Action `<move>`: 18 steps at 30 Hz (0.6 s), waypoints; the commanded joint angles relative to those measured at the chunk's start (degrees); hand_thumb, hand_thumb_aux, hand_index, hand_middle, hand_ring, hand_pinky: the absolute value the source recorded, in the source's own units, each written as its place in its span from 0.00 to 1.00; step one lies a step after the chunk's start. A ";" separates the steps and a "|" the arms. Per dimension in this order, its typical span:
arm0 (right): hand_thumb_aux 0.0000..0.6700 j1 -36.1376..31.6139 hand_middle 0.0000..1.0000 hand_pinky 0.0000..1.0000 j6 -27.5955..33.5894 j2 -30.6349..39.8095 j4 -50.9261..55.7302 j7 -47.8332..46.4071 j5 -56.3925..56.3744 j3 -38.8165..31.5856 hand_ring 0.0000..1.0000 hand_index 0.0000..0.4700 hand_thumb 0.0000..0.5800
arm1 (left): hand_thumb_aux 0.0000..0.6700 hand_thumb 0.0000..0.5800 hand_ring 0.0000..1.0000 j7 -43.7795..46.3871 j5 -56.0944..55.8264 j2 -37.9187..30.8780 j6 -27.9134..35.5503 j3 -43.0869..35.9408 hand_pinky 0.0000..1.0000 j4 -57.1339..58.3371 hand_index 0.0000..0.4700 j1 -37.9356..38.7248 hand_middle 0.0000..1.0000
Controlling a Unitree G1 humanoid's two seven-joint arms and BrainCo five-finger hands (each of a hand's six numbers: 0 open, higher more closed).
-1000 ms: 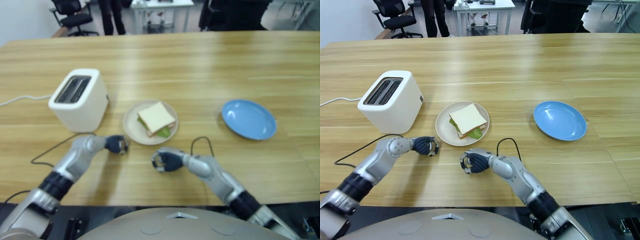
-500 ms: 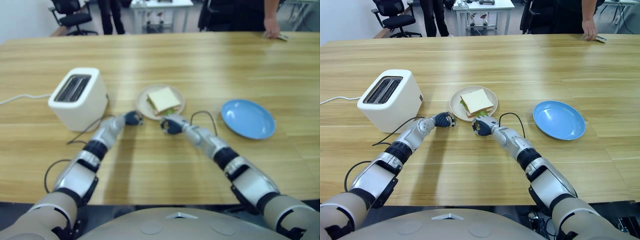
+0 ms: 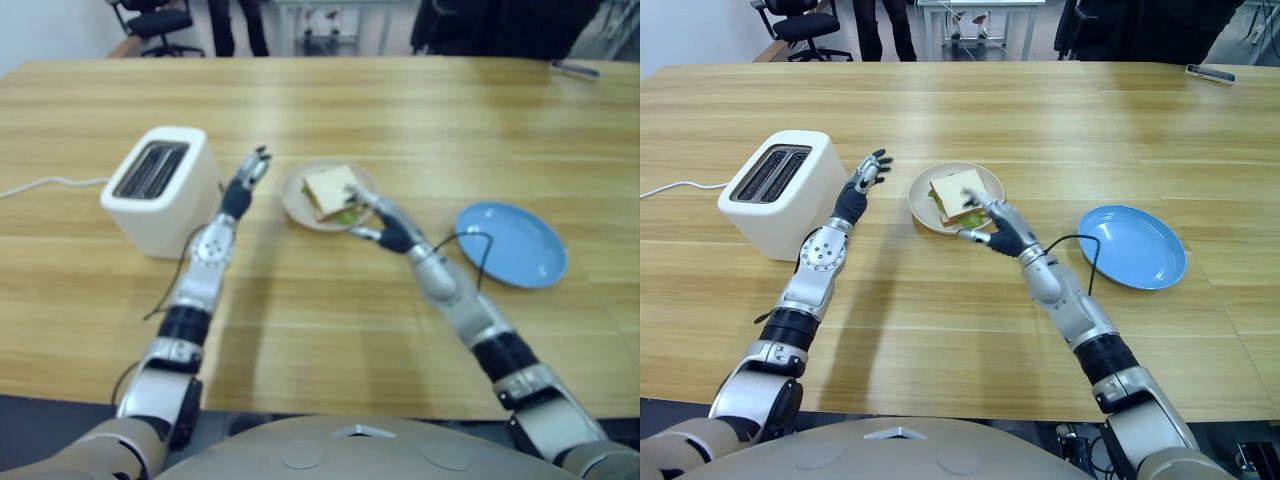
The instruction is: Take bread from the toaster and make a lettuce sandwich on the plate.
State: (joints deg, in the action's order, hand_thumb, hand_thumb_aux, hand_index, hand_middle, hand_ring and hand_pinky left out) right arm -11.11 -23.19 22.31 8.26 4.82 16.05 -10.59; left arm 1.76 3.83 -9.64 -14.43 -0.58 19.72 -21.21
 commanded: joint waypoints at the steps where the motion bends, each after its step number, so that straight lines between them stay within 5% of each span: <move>1: 0.00 1.80 0.00 0.00 0.40 -5.19 -3.33 0.24 -12.22 7.79 0.00 0.00 0.00 | 0.00 0.00 0.00 -0.41 -5.77 1.85 -0.68 4.53 0.00 -2.20 0.00 0.65 0.00; 10: 0.00 -2.73 0.00 0.00 -1.80 -13.19 12.95 -2.67 -19.49 14.00 0.00 0.00 0.00 | 0.00 0.00 0.00 -3.24 -6.49 4.86 -8.55 8.02 0.00 5.80 0.00 0.91 0.00; 18: 0.00 -3.35 0.00 0.00 -1.77 -14.63 15.96 -3.18 -19.57 15.57 0.00 0.00 0.00 | 0.00 0.00 0.00 -2.86 -5.84 4.28 -10.83 8.07 0.00 8.30 0.00 -0.02 0.00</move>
